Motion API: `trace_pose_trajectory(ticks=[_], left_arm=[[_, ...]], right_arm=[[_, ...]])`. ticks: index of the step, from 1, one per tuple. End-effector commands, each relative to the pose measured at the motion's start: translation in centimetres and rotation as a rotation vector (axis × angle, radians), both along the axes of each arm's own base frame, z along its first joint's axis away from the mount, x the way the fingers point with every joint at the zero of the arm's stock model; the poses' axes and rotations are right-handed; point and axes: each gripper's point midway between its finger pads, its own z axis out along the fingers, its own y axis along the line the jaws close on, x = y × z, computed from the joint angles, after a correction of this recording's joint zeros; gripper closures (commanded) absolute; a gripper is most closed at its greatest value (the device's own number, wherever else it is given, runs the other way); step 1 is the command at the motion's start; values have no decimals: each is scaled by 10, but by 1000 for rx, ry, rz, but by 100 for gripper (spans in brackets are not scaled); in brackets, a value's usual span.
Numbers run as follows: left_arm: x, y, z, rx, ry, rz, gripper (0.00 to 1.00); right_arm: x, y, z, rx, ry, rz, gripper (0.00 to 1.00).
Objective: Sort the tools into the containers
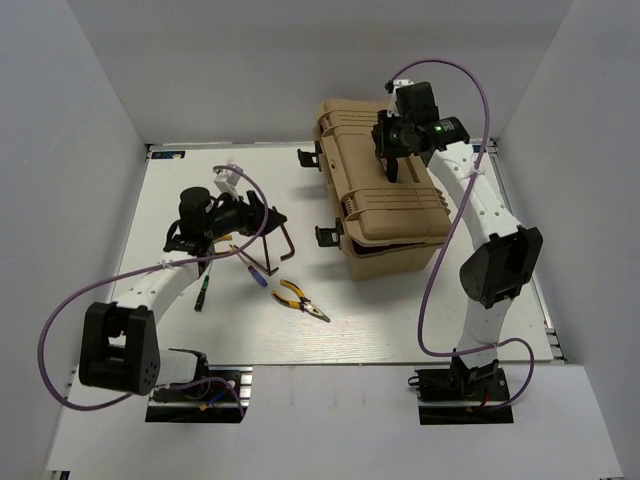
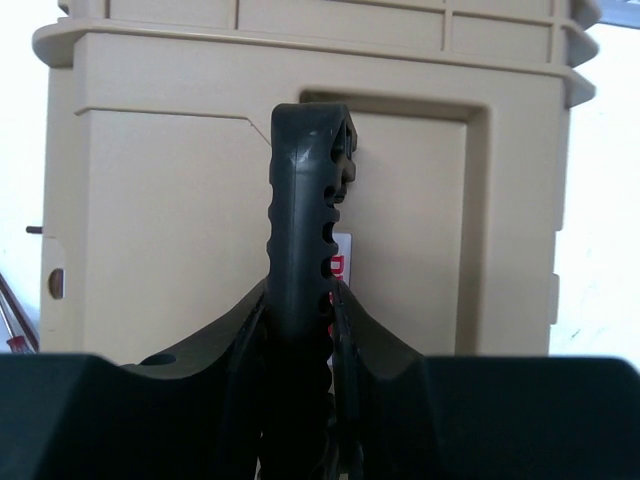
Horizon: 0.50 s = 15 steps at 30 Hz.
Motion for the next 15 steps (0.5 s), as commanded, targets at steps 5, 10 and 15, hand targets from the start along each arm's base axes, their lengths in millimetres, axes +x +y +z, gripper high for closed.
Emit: trace_pose_trajectory(ticks=[5,10,15], left_arm=[[26,-34,46,-63,-77,-66,22],[44,-57,46,-61,-60,-77,22],[58,-81,37,-34,-25,-60,23]], right_arm=[[-5,-32,179,140,-455,-108,100],[-1,-49,192,145,-483,-185,100],[3,-62,200,151,-505,-213,100]])
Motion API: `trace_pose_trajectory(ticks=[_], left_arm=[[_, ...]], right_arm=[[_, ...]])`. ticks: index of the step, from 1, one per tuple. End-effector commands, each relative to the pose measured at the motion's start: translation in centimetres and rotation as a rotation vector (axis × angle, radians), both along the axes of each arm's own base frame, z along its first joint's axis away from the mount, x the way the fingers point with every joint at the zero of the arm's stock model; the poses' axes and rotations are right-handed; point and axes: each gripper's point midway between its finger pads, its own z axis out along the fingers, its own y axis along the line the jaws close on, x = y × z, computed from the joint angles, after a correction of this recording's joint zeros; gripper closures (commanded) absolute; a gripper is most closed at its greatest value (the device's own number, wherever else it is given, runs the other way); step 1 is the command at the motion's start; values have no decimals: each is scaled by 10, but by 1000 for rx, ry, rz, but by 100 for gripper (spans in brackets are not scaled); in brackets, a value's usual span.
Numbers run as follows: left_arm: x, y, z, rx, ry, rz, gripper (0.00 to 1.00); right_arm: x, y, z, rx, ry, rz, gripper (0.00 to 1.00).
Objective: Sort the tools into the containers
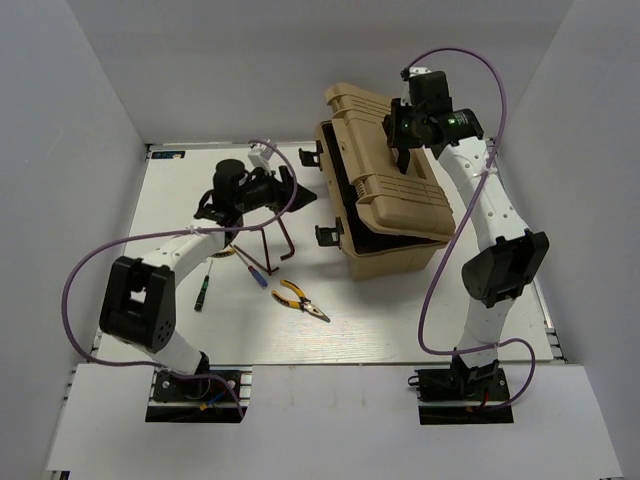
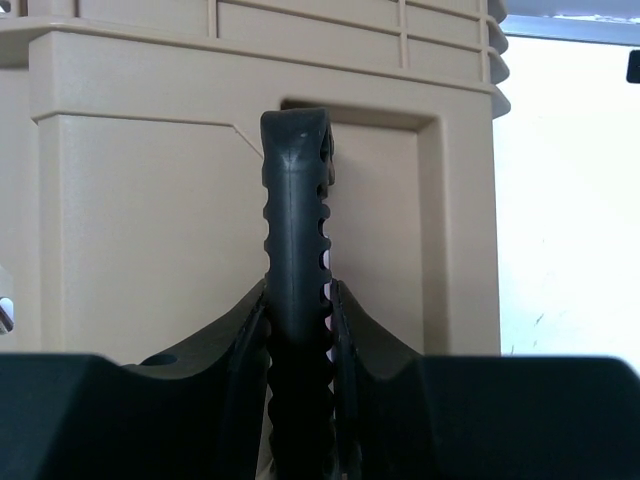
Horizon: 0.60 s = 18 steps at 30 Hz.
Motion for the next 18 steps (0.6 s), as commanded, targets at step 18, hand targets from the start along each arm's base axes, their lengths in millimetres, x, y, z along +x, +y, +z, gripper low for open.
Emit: trace_pose_trajectory(ticks=[18], left_arm=[[42,-80,-12,196,10,100,24]], right_arm=[[5,-77,158,181,-436,-148,100]])
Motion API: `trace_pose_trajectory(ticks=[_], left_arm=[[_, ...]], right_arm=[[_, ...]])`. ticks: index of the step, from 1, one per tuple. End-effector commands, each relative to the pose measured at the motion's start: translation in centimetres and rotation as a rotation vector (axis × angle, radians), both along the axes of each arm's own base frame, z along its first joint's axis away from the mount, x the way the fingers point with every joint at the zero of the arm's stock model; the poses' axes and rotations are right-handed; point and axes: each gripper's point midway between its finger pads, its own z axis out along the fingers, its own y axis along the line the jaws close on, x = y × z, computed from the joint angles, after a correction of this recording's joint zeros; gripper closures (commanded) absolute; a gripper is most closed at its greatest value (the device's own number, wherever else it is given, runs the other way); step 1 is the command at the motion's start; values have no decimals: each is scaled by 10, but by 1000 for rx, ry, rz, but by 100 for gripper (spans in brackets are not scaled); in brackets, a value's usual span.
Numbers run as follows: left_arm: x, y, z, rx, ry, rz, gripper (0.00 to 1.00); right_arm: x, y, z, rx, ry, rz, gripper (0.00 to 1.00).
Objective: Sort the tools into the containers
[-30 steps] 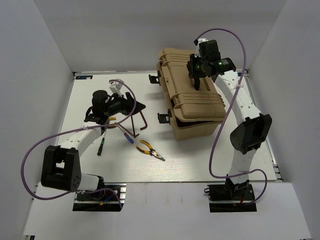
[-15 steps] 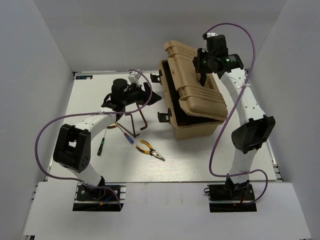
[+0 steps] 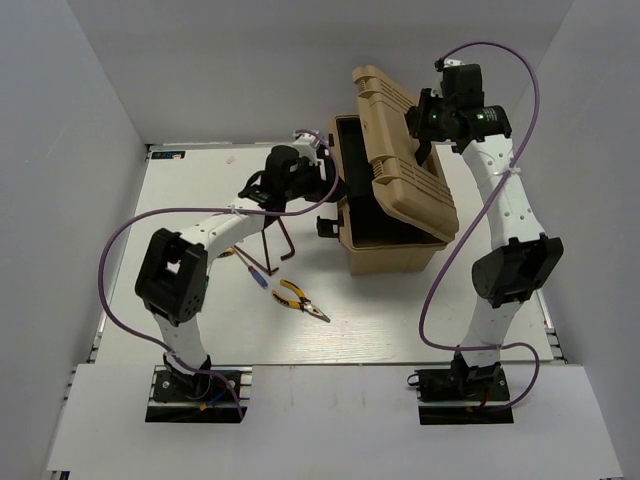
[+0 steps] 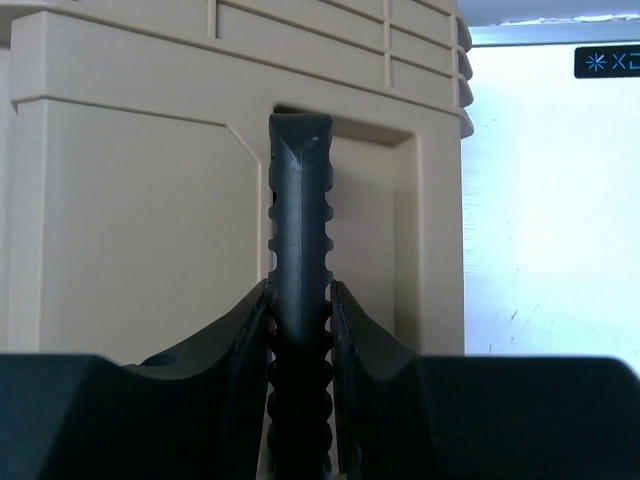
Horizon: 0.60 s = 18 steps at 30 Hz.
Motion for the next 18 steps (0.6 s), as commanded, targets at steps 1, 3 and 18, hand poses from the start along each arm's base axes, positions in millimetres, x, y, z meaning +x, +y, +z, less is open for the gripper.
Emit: trace_pose_trajectory(ticks=[1,3,18], left_arm=[[1,-6,11,75,-46,24,24],[9,-4,7,127,-58,50,24],[9,-3,-39,444,-25,137,50]], right_arm=[[-6,-28,141,104,-417,-67,100],[-5,-34,138,119,-405,-82,100],[-9,-48,126,258,-356,-21,100]])
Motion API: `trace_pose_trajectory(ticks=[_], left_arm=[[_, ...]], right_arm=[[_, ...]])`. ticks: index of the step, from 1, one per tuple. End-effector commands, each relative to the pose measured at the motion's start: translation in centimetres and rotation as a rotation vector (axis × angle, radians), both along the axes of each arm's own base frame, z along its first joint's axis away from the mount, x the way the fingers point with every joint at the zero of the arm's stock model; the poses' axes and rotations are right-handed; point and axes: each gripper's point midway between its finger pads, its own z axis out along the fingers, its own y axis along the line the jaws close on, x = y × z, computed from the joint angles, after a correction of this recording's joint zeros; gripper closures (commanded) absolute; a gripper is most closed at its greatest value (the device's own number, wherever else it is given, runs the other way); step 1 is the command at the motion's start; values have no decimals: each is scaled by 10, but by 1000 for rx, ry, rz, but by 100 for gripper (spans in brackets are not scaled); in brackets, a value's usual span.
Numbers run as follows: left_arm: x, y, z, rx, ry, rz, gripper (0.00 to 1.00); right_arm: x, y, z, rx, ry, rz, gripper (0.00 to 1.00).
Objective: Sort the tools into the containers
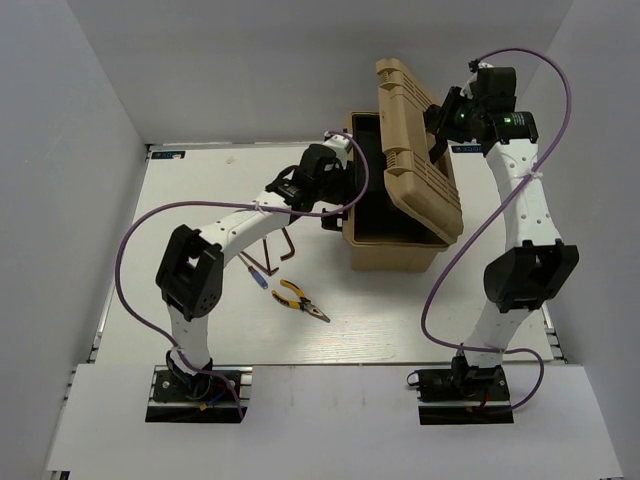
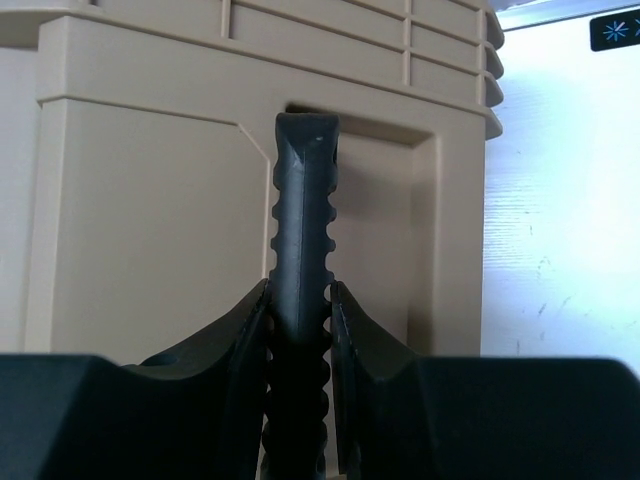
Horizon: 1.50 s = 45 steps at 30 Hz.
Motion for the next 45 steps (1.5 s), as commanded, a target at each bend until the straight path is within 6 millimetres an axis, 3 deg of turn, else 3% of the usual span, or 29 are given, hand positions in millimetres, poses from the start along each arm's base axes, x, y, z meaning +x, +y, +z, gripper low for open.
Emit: trace_pose_trajectory(ticks=[1,4,5,8,12,23,32,33,39,45], left_arm=[[4,24,-24,141,26,66,52],[2,29,-31,164,38,81,59],[1,32,-37,177,46,88,61],[-2,34,-35,169,37,88,64],[-6,42,-43,188,43,104,67],[-18,68,-57,207,59,171,75],[-20,88,-57,220,58,250,78],[-20,89,-53,211,52,263,78],[-25,92,-64,216,80,272,78],[-25,92,-64,215,80,272,78]], right_arm=[[-9,-15,118,74,-365,-4,100],[-15,-15,126,114,-405,41,100],[-15,-32,111,119,-375,11,100],[-17,-39,104,138,-374,21,100],[-23,-53,109,151,-395,11,100],[-39,-94,87,116,-387,-49,100],[-51,-129,55,86,-335,-126,100],[-52,-135,43,82,-311,-142,100],[-61,-149,11,67,-251,-185,100],[-72,-155,-5,38,-231,-186,100]])
